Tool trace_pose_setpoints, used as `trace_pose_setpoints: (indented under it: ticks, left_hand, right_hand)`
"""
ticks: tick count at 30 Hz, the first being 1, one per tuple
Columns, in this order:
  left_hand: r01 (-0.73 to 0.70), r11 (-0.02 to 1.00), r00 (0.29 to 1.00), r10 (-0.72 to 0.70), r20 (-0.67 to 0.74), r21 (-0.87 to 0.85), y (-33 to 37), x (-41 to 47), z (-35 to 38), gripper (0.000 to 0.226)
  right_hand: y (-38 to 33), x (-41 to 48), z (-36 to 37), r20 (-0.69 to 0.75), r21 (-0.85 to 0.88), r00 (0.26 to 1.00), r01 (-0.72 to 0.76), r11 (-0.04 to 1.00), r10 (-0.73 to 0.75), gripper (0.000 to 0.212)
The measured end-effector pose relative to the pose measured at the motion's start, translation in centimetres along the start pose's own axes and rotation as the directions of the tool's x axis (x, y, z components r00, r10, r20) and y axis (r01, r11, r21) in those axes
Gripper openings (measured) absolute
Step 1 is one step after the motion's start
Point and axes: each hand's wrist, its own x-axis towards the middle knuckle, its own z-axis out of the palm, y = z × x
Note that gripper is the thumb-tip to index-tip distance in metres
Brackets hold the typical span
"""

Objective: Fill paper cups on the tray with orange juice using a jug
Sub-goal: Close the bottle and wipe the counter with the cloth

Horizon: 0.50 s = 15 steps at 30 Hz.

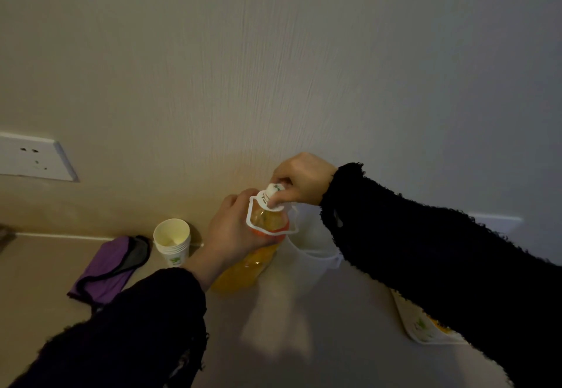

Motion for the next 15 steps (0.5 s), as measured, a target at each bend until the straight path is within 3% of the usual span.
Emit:
trace_pose_setpoints:
  ticks: [4,7,9,11,13,15]
  left_hand:
    - [0.059,0.998,0.997,-0.059,0.053,-0.007,0.2,-0.1,0.4,0.097]
    - [0.074,0.997,0.996,-0.074,0.05,0.001,0.4,-0.1,0.2,0.093]
    - [0.073,0.997,0.997,-0.073,0.035,-0.004,0.6,0.3,-0.4,0.092]
    - [0.061,0.998,0.997,-0.061,0.046,-0.01,0.7,0.7,-0.7,0.094]
    - [0.062,0.998,0.996,-0.061,0.061,-0.021,0.8,0.8,-0.8,0.095]
    - [0.064,0.998,0.996,-0.063,0.058,-0.027,1.1,0.9,-0.6,0.094]
  right_hand:
    - [-0.3,0.1,1.1,-0.033,-0.047,0.962,-0.272,0.961,0.271,0.058]
    - [-0.7,-0.1,1.3,0.01,-0.006,0.938,-0.346,0.938,0.346,0.066]
    - [-0.4,-0.5,0.9,0.011,0.178,0.945,-0.324,0.929,0.327,0.062]
    - [0.0,-0.9,0.0,-0.013,0.308,0.976,-0.202,0.93,0.216,0.049]
    - [0.3,-1.0,-0.3,-0.006,0.232,0.996,-0.081,0.969,0.085,0.043]
    - [0.5,-1.0,-0.1,-0.02,0.147,0.999,-0.045,0.988,0.048,0.039]
